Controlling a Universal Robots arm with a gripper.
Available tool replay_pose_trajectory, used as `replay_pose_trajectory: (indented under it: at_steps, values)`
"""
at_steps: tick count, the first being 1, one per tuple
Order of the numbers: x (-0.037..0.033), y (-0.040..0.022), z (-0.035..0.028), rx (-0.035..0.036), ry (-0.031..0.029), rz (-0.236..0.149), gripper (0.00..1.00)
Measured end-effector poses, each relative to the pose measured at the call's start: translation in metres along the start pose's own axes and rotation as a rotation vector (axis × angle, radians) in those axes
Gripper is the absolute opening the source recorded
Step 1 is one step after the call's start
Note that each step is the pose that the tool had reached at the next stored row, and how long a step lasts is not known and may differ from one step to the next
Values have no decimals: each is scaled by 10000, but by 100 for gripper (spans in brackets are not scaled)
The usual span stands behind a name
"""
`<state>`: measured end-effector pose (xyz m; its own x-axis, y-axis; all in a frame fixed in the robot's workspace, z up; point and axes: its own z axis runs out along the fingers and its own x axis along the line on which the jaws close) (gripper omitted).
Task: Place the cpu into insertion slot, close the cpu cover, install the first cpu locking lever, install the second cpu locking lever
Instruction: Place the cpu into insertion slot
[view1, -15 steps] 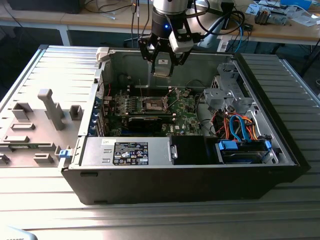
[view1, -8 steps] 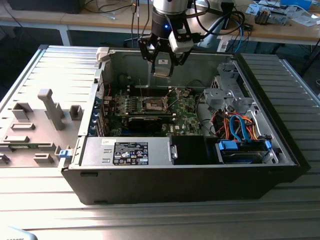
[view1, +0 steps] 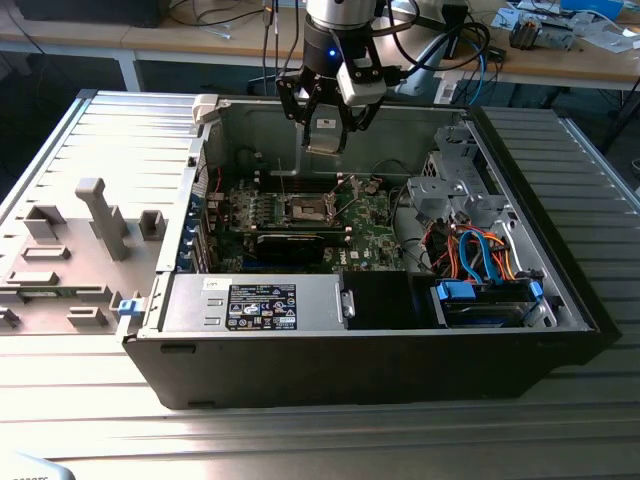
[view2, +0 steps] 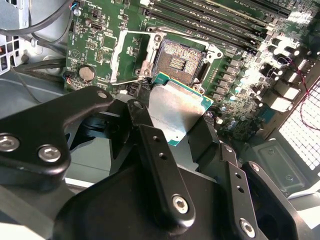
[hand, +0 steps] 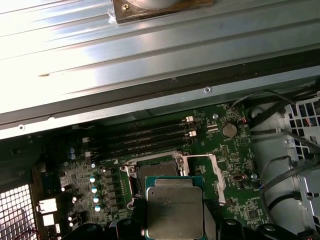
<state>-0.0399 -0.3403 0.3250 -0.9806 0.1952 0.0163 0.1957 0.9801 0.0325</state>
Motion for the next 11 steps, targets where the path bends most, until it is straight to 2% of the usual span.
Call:
replay_pose_trajectory:
  at_steps: [11]
  values:
    - [0,0,3,42,-14,152,54]
